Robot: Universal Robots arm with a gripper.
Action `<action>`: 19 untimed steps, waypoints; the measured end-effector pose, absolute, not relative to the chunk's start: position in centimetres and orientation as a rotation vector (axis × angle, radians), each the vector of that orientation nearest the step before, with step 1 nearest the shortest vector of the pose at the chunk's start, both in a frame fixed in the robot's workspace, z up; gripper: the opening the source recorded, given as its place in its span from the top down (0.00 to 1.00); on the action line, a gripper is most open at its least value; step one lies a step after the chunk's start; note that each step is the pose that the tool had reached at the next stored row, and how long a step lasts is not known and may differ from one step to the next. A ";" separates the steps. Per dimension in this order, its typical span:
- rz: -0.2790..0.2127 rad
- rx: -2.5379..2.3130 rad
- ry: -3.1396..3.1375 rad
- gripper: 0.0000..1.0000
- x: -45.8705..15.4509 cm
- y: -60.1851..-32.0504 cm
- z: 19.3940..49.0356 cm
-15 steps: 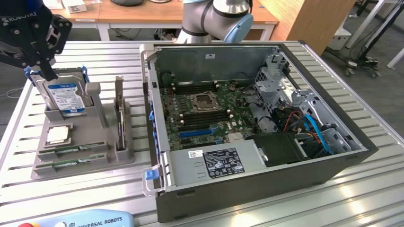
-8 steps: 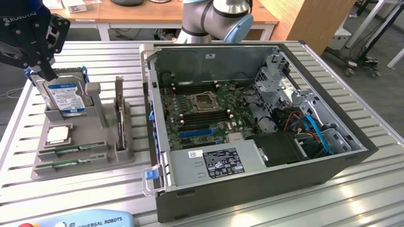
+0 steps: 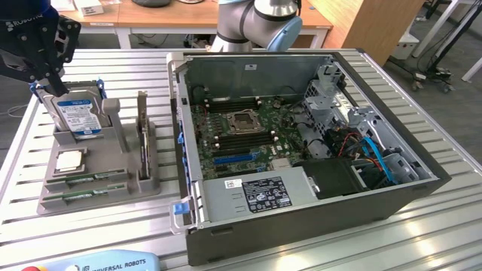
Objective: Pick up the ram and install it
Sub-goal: 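Pick up the ram and move it above insertion slot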
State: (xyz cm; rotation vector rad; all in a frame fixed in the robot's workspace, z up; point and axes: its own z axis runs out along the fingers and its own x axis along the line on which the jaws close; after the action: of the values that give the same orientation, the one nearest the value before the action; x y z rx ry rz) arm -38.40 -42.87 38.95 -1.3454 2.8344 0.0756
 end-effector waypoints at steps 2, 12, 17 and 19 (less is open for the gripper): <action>0.076 -1.382 2.817 0.90 -38.4 -42.9 39.0; 0.076 -1.567 2.723 0.90 -38.4 -42.9 38.9; 0.076 -1.655 2.672 0.90 -38.4 -42.9 38.9; 0.076 -1.691 2.650 0.90 -38.4 -42.9 38.9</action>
State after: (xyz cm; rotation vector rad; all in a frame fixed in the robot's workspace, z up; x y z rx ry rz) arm -38.39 -42.87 38.94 -1.6911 2.6498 0.0757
